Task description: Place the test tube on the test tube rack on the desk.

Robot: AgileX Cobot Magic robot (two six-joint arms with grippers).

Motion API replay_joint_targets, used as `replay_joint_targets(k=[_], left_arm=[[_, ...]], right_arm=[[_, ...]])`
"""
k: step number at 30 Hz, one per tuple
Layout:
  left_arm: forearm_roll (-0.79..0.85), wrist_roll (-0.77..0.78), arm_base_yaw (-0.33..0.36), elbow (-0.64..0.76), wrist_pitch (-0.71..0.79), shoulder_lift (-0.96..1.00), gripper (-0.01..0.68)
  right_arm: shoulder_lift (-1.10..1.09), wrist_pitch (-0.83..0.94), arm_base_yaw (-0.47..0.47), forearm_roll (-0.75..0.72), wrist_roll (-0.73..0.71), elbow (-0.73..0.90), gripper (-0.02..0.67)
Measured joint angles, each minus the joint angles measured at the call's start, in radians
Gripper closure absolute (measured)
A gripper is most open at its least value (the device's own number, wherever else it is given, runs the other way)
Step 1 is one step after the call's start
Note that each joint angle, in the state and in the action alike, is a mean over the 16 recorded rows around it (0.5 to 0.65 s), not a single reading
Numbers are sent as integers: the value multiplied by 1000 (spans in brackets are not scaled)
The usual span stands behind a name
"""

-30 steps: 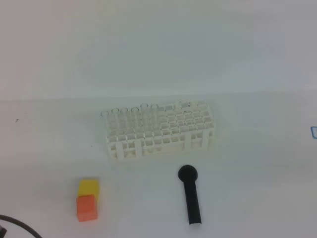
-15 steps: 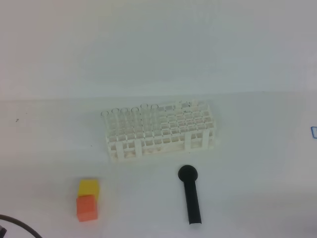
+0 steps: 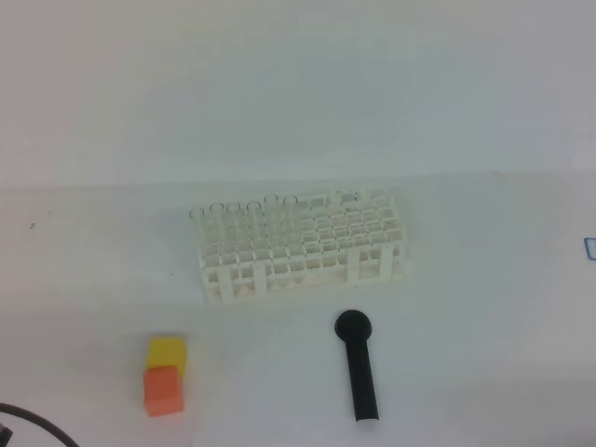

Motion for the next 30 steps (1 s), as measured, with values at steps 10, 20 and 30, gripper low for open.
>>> replay_joint_targets(k=[10, 20, 30], left_arm=[[0, 0, 0, 4, 0, -19, 673], [-235, 43, 1, 60, 44, -121, 673], [-914, 445, 0, 112, 315, -265, 673]], right_arm=[[0, 1, 0, 19, 1, 0, 650], [0, 1, 0, 19, 2, 0, 650], [0, 1, 0, 20, 2, 0, 650]])
